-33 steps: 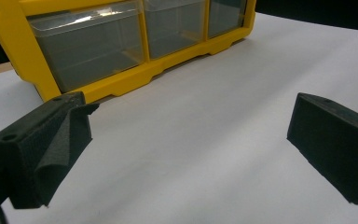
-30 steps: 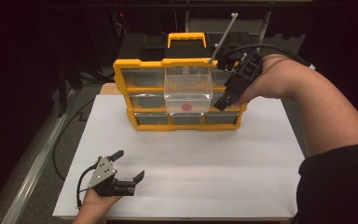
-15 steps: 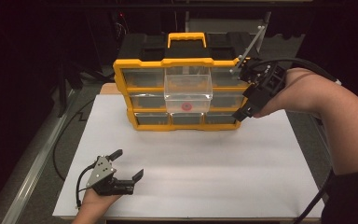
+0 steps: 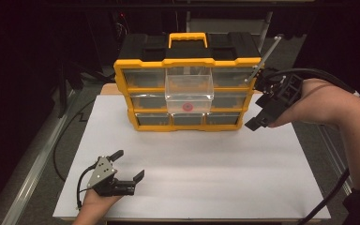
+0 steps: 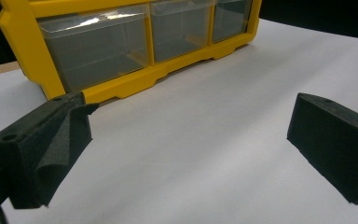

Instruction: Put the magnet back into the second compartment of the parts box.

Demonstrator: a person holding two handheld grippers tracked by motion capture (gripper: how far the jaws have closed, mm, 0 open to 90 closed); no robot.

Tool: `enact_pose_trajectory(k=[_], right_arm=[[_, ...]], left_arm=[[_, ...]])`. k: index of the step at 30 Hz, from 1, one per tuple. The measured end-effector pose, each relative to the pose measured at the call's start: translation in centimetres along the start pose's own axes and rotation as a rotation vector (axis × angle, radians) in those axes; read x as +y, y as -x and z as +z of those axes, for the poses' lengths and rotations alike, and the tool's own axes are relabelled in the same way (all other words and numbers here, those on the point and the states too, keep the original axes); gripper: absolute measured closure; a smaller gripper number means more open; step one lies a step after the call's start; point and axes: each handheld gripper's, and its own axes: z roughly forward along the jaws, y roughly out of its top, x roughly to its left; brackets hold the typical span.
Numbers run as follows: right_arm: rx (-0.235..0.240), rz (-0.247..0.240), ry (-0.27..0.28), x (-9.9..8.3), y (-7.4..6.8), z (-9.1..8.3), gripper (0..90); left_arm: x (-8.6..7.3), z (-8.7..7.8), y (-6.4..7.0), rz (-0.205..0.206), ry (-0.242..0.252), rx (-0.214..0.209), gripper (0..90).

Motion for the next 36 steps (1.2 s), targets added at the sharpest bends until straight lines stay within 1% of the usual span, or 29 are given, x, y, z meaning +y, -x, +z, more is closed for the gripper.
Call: enact_pose_trajectory(k=[3, 5, 6, 8, 11, 12, 14, 18, 19, 20, 21, 22, 23, 24, 27, 29, 30, 32, 33, 34, 35, 36], right_arm=[[0.004, -0.006, 0.007, 0.0, 0.0, 0.2, 20.5], [0.010, -0.009, -0.003, 0.0, -0.1, 0.7, 18.9], [0.009, -0.004, -0.012, -0.1, -0.2, 1.0, 17.8], [0.013, -0.003, -0.011, -0.1, -0.2, 1.6, 16.6], [0.019, -0.010, -0.017, -0.2, -0.3, 2.6, 15.2], [0.022, -0.003, -0.022, -0.2, -0.4, 3.0, 14.8], [0.030, -0.009, -0.017, -0.3, -0.4, 3.6, 12.8], [0.029, 0.002, -0.029, -0.5, -0.7, 5.0, 8.3], [0.029, 0.002, -0.029, -0.5, -0.7, 5.0, 8.3], [0.030, -0.004, -0.030, -0.7, -0.8, 5.7, 5.2], [0.030, -0.004, -0.030, -0.7, -0.8, 5.7, 5.2], [0.027, -0.002, -0.042, -0.8, -0.9, 6.5, 2.0], [0.027, 0.004, -0.043, -0.9, -0.9, 6.8, 0.5], [0.019, 0.006, -0.048, -1.0, -1.0, 7.3, 0.3], [0.019, 0.013, -0.051, -1.2, -1.0, 8.5, 0.2], [0.018, 0.007, -0.054, -1.3, -1.0, 8.8, 0.2], [0.022, 0.016, -0.057, -1.5, -1.0, 9.8, 0.2], [0.029, 0.017, -0.056, -1.6, -1.0, 10.1, 0.2], [0.030, 0.016, -0.059, -1.7, -1.0, 10.6, 0.2], [0.029, 0.013, -0.064, -1.9, -1.1, 11.6, 0.2], [0.029, 0.013, -0.064, -1.9, -1.1, 11.6, 0.2], [0.029, 0.009, -0.067, -2.1, -1.2, 12.5, 0.2]], left_arm=[[0.0, 0.0, 0.0, 0.000, 0.002, 0.000, 0.9], [0.0, -0.1, 0.0, -0.002, 0.006, 0.004, 0.9], [0.0, -0.1, -0.1, -0.003, 0.007, 0.005, 0.9], [0.0, -0.1, -0.1, -0.003, 0.007, 0.006, 0.9], [0.0, -0.1, -0.1, -0.003, 0.007, 0.006, 0.9], [0.0, -0.1, -0.1, -0.003, 0.007, 0.006, 0.9], [0.0, -0.1, 0.0, -0.001, 0.006, 0.004, 0.9], [0.0, -0.1, 0.0, -0.002, 0.007, 0.004, 0.9], [0.0, -0.1, 0.0, -0.002, 0.007, 0.004, 0.9], [0.0, -0.1, 0.0, -0.002, 0.007, 0.004, 0.9], [0.0, -0.1, 0.0, -0.002, 0.007, 0.004, 0.9], [0.0, -0.1, 0.0, -0.002, 0.007, 0.004, 0.9], [0.0, -0.1, 0.0, -0.002, 0.007, 0.004, 0.9], [0.0, -0.1, 0.0, -0.003, 0.007, 0.004, 0.9], [0.0, -0.1, 0.0, -0.003, 0.006, 0.004, 0.9], [0.0, -0.1, 0.0, -0.002, 0.005, 0.003, 0.9], [0.0, -0.1, 0.0, -0.003, 0.003, 0.001, 0.9], [0.0, -0.1, 0.0, -0.001, -0.001, -0.001, 0.9], [0.0, -0.1, 0.0, 0.000, -0.002, -0.001, 0.9], [0.0, -0.1, 0.0, -0.001, 0.000, -0.001, 0.9], [0.0, -0.1, 0.0, -0.003, 0.003, -0.001, 0.9], [0.0, -0.1, 0.0, -0.003, 0.006, 0.000, 0.9]])
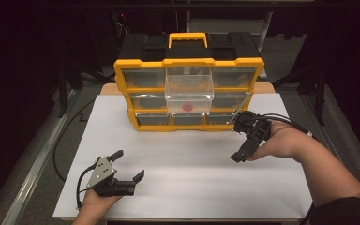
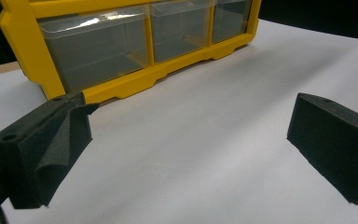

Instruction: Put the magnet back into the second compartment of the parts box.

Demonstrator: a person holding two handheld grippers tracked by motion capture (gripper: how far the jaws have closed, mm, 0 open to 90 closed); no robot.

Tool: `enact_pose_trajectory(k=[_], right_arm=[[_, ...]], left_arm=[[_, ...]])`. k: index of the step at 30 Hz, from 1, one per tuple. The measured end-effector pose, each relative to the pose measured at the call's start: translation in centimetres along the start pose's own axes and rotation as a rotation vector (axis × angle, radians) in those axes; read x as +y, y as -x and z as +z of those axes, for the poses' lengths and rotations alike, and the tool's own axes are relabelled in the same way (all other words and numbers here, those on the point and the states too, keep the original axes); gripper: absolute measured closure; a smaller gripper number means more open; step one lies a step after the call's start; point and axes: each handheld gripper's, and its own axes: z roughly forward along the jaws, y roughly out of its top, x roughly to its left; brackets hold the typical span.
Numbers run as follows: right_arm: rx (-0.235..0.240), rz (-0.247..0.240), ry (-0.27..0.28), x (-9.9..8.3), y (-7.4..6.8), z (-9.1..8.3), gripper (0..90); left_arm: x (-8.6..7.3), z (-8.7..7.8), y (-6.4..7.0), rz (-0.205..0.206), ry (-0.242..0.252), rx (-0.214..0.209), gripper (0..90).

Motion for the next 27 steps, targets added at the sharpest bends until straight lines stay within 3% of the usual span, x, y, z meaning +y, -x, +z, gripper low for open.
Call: enact_pose_trajectory(k=[2, 5, 6, 15, 17, 18, 22, 27], right_arm=[[0.004, -0.002, -0.002, -0.1, 0.0, 0.4, 0.2], [0.012, 0.007, -0.025, -0.5, -0.2, 2.8, 0.2], [0.012, 0.007, -0.025, -0.5, -0.2, 2.8, 0.2], [0.044, 0.015, -0.070, -2.0, -0.6, 9.3, 0.2], [0.045, 0.010, -0.075, -2.1, -0.5, 9.8, 0.2], [0.055, 0.022, -0.089, -2.4, -0.6, 11.2, 0.2], [0.054, 0.017, -0.099, -2.9, -0.8, 12.6, 0.2], [0.052, 0.033, -0.082, -3.1, -0.9, 13.1, 0.2]], left_arm=[[0.0, 0.0, 0.0, 0.000, 0.000, 0.000, 0.9], [0.0, 0.0, 0.0, 0.000, 0.001, 0.000, 0.9], [0.0, 0.0, 0.0, 0.000, 0.002, -0.001, 0.9], [0.0, 0.1, 0.0, 0.003, -0.004, -0.003, 0.9], [0.0, 0.0, 0.0, 0.003, -0.006, -0.002, 0.9], [0.0, 0.0, 0.0, 0.001, -0.005, 0.000, 0.9], [0.0, 0.0, 0.0, 0.003, -0.006, 0.000, 0.9], [0.0, 0.0, 0.0, 0.003, -0.007, -0.001, 0.9]])
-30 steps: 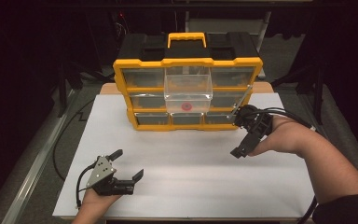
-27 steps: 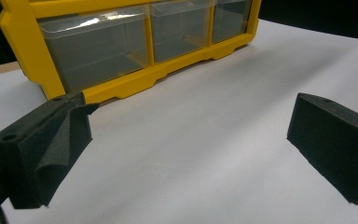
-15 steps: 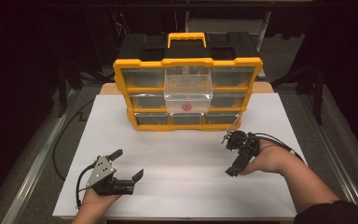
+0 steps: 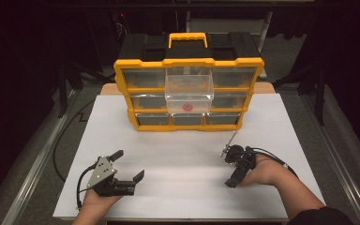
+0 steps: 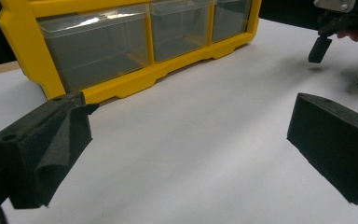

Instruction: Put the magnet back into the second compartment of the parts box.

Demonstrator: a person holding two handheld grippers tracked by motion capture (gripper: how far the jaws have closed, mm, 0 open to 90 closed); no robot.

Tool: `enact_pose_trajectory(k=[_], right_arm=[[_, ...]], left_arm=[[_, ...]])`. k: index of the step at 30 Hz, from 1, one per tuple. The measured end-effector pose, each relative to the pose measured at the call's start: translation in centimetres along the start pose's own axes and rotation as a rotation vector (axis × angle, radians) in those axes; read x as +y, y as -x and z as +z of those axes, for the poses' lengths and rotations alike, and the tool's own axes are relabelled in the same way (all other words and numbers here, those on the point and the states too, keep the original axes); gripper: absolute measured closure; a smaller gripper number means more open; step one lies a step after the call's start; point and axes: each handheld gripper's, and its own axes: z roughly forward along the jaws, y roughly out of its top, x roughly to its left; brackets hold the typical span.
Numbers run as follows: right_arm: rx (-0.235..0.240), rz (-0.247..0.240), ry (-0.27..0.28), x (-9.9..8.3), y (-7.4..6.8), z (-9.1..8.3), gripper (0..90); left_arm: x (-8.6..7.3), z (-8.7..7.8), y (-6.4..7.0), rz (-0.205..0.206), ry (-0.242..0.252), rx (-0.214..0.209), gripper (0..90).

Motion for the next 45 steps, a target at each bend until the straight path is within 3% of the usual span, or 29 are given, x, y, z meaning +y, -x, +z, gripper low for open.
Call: enact_pose_trajectory(k=[1, 3, 4, 7, 8, 9, 11, 12, 13, 15, 18, 19, 20, 24, 25, 26, 27, 29, 34, 35, 38, 39, 44, 45], right_arm=[[-0.004, 0.002, 0.036, -0.2, 0.1, -0.1, 0.2], [-0.007, 0.007, 0.052, -0.3, 0.2, -0.1, 0.2], [-0.015, 0.031, 0.111, -0.7, 0.2, -0.3, 0.2], [-0.022, 0.067, 0.204, -1.3, 0.2, -0.4, 0.2], [-0.022, 0.067, 0.204, -1.3, 0.2, -0.4, 0.2], [-0.029, 0.108, 0.296, -1.9, 0.3, -0.2, 0.2], [-0.029, 0.112, 0.315, -2.1, 0.4, -0.1, 0.2], [-0.031, 0.122, 0.344, -2.3, 0.4, 0.1, 0.2], [-0.028, 0.153, 0.411, -3.0, 0.4, 0.4, 0.2], [-0.026, 0.162, 0.437, -3.2, 0.4, 0.5, 0.2], [-0.034, 0.192, 0.540, -4.1, -0.1, 1.1, 0.2], [-0.034, 0.192, 0.540, -4.1, -0.1, 1.1, 0.2], [-0.026, 0.198, 0.590, -4.4, -0.2, 1.4, 0.2], [-0.050, 0.191, 0.645, -4.8, -0.6, 1.7, 0.2], [-0.058, 0.206, 0.703, -5.2, -1.0, 1.7, 0.2], [-0.058, 0.206, 0.703, -5.2, -1.0, 1.7, 0.2], [-0.066, 0.208, 0.756, -5.5, -1.2, 1.7, 0.2], [-0.071, 0.211, 0.804, -5.8, -1.5, 1.8, 0.2], [-0.073, 0.234, 0.872, -6.7, -1.5, 1.3, 0.2], [-0.087, 0.240, 0.911, -7.3, -1.4, 1.0, 0.2], [-0.101, 0.260, 0.949, -8.0, -1.3, 0.6, 0.2], [-0.115, 0.274, 0.998, -8.9, -1.2, 0.3, 0.2], [-0.114, 0.291, 1.059, -10.2, -1.1, -0.2, 0.2], [-0.115, 0.302, 1.102, -10.9, -1.2, -0.6, 0.2]], left_arm=[[0.0, 0.0, 0.0, -0.003, 0.002, 0.001, 0.9], [0.0, 0.0, 0.0, -0.003, 0.003, 0.001, 0.9], [0.0, 0.0, 0.0, -0.004, 0.004, 0.001, 0.9], [0.0, 0.0, 0.0, -0.003, 0.001, -0.001, 0.9], [0.0, 0.0, 0.0, -0.003, 0.001, -0.001, 0.9], [0.0, 0.0, 0.0, -0.003, -0.003, 0.000, 0.9], [0.0, 0.0, 0.0, -0.005, 0.001, 0.002, 0.9], [0.0, 0.0, 0.0, -0.005, 0.001, 0.003, 0.9], [0.0, 0.0, 0.0, -0.007, 0.001, 0.004, 0.9], [0.0, 0.0, 0.0, -0.004, -0.004, 0.004, 0.9], [0.0, 0.1, 0.0, -0.005, -0.009, 0.001, 0.9], [0.0, 0.1, 0.0, -0.005, -0.009, 0.001, 0.9], [0.0, 0.2, 0.0, -0.004, -0.012, -0.001, 0.9], [0.0, 0.2, 0.0, -0.005, -0.012, -0.001, 0.9], [-0.1, 0.2, 0.0, -0.006, -0.013, -0.002, 0.9], [-0.1, 0.2, 0.0, -0.006, -0.013, -0.002, 0.9], [-0.1, 0.2, 0.0, -0.011, -0.012, -0.003, 0.9], [-0.1, 0.2, 0.0, -0.010, -0.016, -0.002, 0.9], [-0.1, 0.1, -0.1, -0.019, -0.018, 0.008, 0.9], [-0.2, 0.1, -0.1, -0.022, -0.018, 0.011, 0.9], [-0.2, 0.0, -0.1, -0.025, -0.018, 0.014, 0.9], [-0.2, 0.0, -0.1, -0.027, -0.018, 0.014, 0.9], [-0.1, 0.1, -0.1, -0.023, -0.013, 0.009, 1.0], [0.0, 0.1, -0.1, -0.023, -0.010, 0.009, 0.9]])
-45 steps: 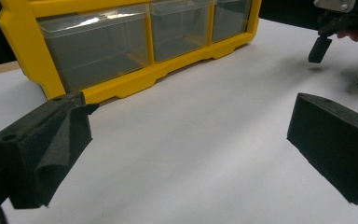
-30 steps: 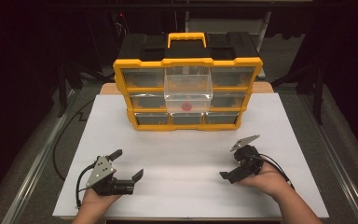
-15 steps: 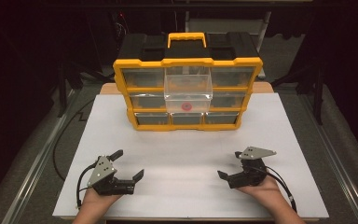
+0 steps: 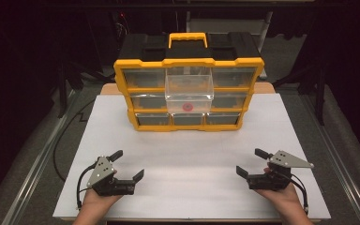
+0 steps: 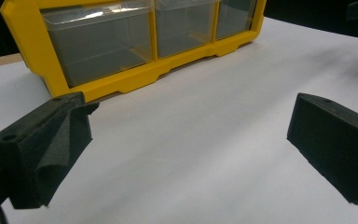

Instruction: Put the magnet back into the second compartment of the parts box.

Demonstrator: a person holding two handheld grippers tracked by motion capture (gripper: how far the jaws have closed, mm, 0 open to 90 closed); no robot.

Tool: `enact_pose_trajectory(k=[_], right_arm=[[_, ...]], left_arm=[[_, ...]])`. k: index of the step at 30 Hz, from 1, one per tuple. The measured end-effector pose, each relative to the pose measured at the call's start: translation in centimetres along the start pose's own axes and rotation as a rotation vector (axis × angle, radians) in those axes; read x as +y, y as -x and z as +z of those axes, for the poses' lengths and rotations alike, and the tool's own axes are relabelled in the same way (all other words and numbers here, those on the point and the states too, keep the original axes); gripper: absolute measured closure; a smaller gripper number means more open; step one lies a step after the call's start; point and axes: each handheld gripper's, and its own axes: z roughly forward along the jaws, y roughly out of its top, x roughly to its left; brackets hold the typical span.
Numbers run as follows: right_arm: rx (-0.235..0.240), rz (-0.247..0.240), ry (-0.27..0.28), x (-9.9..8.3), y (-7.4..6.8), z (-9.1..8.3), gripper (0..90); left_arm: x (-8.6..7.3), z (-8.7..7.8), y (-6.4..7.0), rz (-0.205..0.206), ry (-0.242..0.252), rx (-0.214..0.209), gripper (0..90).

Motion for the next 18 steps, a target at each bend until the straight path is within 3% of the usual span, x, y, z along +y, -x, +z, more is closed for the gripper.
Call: enact_pose_trajectory(k=[5, 12, 18], right_arm=[[-0.006, -0.003, 0.046, -0.2, -0.3, -0.5, 0.2], [0.007, -0.060, 0.037, -0.4, -1.4, 0.6, 0.2], [0.003, -0.051, 0.063, -0.3, -1.3, 0.3, 0.2]], left_arm=[[0.1, 0.0, 0.0, -0.001, 0.007, -0.003, 0.9], [0.1, 0.0, 0.1, 0.003, 0.011, -0.012, 0.9], [0.1, 0.0, 0.1, 0.004, 0.012, -0.013, 0.9]])
